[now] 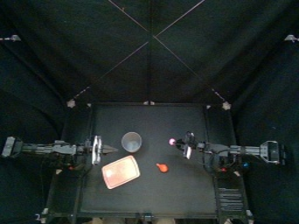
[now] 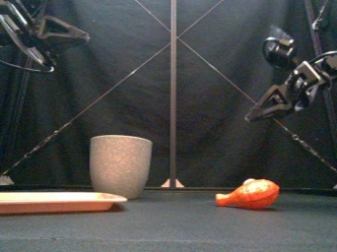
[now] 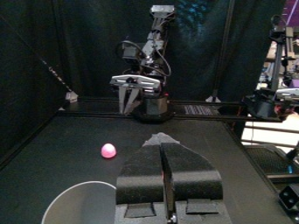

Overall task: Pick the pink ball then place it in the grey bowl
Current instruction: Pick the pink ball

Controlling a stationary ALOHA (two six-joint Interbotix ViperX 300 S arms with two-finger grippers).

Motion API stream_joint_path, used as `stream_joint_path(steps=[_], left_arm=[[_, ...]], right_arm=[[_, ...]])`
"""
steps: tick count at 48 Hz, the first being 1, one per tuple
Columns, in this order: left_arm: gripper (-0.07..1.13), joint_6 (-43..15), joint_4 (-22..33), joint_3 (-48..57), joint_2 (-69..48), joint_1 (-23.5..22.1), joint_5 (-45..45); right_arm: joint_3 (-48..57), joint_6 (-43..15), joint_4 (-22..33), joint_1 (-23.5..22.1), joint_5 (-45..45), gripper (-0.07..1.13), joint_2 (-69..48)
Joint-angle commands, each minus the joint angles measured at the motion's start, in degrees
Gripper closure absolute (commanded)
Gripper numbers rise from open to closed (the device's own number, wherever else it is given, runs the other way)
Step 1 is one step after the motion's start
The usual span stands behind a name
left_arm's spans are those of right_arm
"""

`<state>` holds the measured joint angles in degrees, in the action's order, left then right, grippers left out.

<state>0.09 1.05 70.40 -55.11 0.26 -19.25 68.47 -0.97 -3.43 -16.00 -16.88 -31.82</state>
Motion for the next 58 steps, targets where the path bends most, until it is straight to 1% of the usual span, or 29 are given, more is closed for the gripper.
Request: stream_joint_path(steps=[1, 4, 6, 13, 16, 23, 32, 46, 50, 55, 58], left_arm=[[1.05, -0.09, 0.44, -0.70, 0.35, 0.09, -0.53], [1.05, -0.09, 0.44, -0.70, 0.35, 0.09, -0.62], [1.05, -0.09, 0.44, -0.70, 0.35, 0.09, -0.62], [1.05, 0.00, 0.44, -0.44, 0.35, 0.18, -0.62], [1.05, 0.00, 0.44, -0.26, 0.35, 0.18, -0.62], [1.05, 0.00, 0.53, 0.00, 0.35, 0.18, -0.62], [1.05, 0.00, 0.70, 0.44, 0.35, 0.44, -0.62], [1.05, 0.00, 1.58, 0.88, 0.35, 1.14, -1.58], [1.05, -0.09, 1.76, 0.97, 0.35, 1.41, -2.20], [1.05, -0.09, 1.76, 0.97, 0.35, 1.67, -2.46], [1.05, -0.09, 1.76, 0.97, 0.35, 1.67, -2.46]], right_arm=[[-2.11, -0.09, -2.99, -1.58, -0.53, 0.16, 3.52], [-2.72, 0.00, -3.60, -2.37, -0.53, 0.06, 5.89], [-3.08, 0.18, -3.34, -2.99, -0.53, 0.04, 7.29], [-4.22, 0.09, -1.05, -5.36, 0.26, 0.04, 11.43], [-4.83, -0.09, 0.00, -6.94, 1.41, 0.04, 13.10], [-6.15, -0.09, 1.58, -9.05, 4.22, 0.04, 16.52], [-7.47, -0.18, 2.64, -9.93, 7.82, 0.04, 20.83], [-9.49, -0.26, 1.76, -10.20, 8.96, 0.05, 25.75], [-10.02, -0.26, 1.76, -10.20, 9.23, 0.08, 25.93], [-10.37, -0.26, 1.85, -10.02, 9.67, 0.19, 25.84], [-10.37, -0.26, 1.76, -9.93, 10.55, 0.30, 25.84]])
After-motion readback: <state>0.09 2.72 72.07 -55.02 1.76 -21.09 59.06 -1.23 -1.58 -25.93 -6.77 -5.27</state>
